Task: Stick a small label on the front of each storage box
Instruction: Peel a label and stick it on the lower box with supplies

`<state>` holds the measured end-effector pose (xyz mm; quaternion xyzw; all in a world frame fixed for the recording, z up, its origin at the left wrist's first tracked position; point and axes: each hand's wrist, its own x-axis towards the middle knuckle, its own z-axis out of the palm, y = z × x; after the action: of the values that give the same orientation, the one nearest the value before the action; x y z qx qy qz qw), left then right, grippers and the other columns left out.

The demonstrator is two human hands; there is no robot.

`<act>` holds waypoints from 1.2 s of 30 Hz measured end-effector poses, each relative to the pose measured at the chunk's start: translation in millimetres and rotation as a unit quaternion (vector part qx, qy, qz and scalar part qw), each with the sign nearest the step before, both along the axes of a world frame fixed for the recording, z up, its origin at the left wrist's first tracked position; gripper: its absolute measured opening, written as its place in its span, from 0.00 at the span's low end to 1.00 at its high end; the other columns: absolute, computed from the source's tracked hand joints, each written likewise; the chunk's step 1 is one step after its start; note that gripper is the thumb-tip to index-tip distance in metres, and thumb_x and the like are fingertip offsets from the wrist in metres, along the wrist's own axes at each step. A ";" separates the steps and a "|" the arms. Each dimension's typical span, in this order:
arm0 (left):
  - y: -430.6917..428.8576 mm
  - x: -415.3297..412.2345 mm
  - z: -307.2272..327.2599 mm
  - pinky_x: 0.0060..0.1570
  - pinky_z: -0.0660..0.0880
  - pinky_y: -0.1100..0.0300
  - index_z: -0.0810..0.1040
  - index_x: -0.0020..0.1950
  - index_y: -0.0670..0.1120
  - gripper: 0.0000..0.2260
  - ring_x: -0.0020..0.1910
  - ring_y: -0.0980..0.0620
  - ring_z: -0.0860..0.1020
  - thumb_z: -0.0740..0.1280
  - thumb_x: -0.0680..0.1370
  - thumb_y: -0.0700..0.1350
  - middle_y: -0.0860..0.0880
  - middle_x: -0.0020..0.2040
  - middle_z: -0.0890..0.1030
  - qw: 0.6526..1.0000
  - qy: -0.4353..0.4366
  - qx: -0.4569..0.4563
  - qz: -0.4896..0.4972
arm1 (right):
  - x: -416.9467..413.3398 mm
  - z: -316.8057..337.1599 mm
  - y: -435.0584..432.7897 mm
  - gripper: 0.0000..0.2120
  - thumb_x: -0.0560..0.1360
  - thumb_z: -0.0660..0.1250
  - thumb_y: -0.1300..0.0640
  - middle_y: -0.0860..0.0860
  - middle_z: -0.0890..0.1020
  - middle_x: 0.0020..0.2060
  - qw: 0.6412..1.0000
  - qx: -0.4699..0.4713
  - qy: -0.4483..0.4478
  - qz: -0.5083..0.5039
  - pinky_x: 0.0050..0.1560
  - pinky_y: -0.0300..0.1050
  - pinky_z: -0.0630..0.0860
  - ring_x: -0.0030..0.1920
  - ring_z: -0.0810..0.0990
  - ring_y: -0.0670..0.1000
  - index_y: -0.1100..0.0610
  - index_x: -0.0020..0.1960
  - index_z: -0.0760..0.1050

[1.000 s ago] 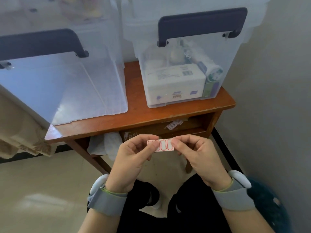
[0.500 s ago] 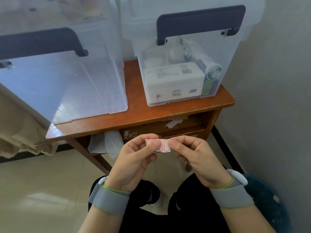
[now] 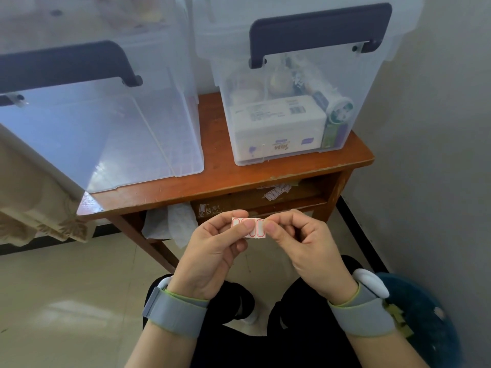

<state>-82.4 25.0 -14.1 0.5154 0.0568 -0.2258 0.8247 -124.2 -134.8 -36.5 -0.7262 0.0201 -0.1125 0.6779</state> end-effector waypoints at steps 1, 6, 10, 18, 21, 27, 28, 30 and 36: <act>0.3 0.2 -0.1 0.34 0.74 0.62 0.81 0.48 0.40 0.13 0.36 0.52 0.80 0.74 0.64 0.38 0.43 0.39 0.84 1.000 0.003 0.000 0.004 | -0.2 -0.2 -0.5 0.07 0.71 0.71 0.49 0.41 0.69 0.29 1.000 0.012 0.004 0.008 0.37 0.33 0.69 0.33 0.68 0.42 0.49 0.45 0.85; -0.5 -2.1 1.9 0.35 0.73 0.62 0.81 0.48 0.40 0.12 0.36 0.51 0.80 0.73 0.65 0.37 0.43 0.39 0.84 1.000 0.024 -0.008 -0.004 | -1.2 0.0 0.5 0.07 0.72 0.70 0.51 0.48 0.67 0.30 0.996 0.069 0.022 0.047 0.36 0.32 0.68 0.33 0.66 0.44 0.53 0.46 0.84; -0.6 -2.6 2.1 0.34 0.74 0.63 0.81 0.47 0.41 0.12 0.35 0.52 0.81 0.73 0.64 0.36 0.43 0.39 0.84 0.999 0.046 -0.023 -0.008 | -2.2 -0.3 2.9 0.06 0.73 0.70 0.53 0.50 0.67 0.31 0.995 0.084 0.015 0.049 0.37 0.31 0.69 0.33 0.66 0.43 0.53 0.45 0.84; 0.1 -2.7 1.1 0.37 0.75 0.62 0.81 0.49 0.41 0.15 0.37 0.50 0.81 0.74 0.64 0.36 0.42 0.40 0.83 0.999 0.039 -0.028 0.007 | -2.7 -0.3 6.8 0.06 0.70 0.71 0.46 0.43 0.69 0.30 0.997 -0.047 -0.026 -0.052 0.35 0.32 0.68 0.31 0.69 0.43 0.46 0.44 0.85; 0.9 -1.8 1.2 0.36 0.75 0.62 0.79 0.50 0.41 0.15 0.35 0.51 0.81 0.74 0.64 0.36 0.42 0.39 0.84 0.998 0.051 -0.029 0.008 | -4.3 1.1 7.0 0.03 0.72 0.71 0.48 0.43 0.70 0.30 0.997 -0.054 -0.049 -0.033 0.37 0.32 0.69 0.32 0.69 0.43 0.44 0.44 0.84; 0.9 -3.4 -0.1 0.28 0.74 0.64 0.80 0.48 0.41 0.17 0.31 0.53 0.77 0.76 0.62 0.35 0.43 0.36 0.82 0.995 0.082 -0.054 -0.020 | -4.5 -4.4 5.6 0.05 0.73 0.70 0.47 0.45 0.68 0.30 0.998 -0.018 -0.056 0.007 0.45 0.34 0.68 0.34 0.68 0.43 0.44 0.45 0.84; 0.8 -3.6 0.0 0.27 0.73 0.64 0.80 0.48 0.41 0.17 0.31 0.52 0.77 0.76 0.61 0.36 0.42 0.37 0.82 0.994 0.088 -0.057 -0.021 | -4.7 -5.6 5.5 0.05 0.72 0.71 0.46 0.45 0.68 0.30 0.998 -0.020 -0.058 0.003 0.45 0.35 0.68 0.34 0.68 0.43 0.44 0.46 0.84; 0.6 -3.3 -0.3 0.26 0.72 0.64 0.80 0.47 0.41 0.16 0.31 0.52 0.76 0.76 0.61 0.35 0.41 0.37 0.81 0.993 0.094 -0.061 -0.020 | -4.8 -6.3 4.8 0.06 0.72 0.71 0.47 0.44 0.69 0.31 0.997 -0.033 -0.064 -0.011 0.43 0.34 0.69 0.35 0.69 0.43 0.46 0.46 0.85; 3.1 -0.1 0.2 0.26 0.72 0.65 0.79 0.49 0.40 0.14 0.31 0.52 0.76 0.73 0.65 0.33 0.40 0.38 0.81 0.994 0.092 -0.059 -0.014 | -3.9 -0.9 -7.6 0.14 0.74 0.73 0.50 0.48 0.72 0.38 0.969 -0.217 -0.114 -0.038 0.40 0.32 0.70 0.38 0.73 0.48 0.45 0.60 0.81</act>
<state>-82.5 28.1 -13.9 0.4435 0.1115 -0.2863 0.8420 -128.0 -142.4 -37.4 -0.8368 -0.0550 -0.2218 0.4975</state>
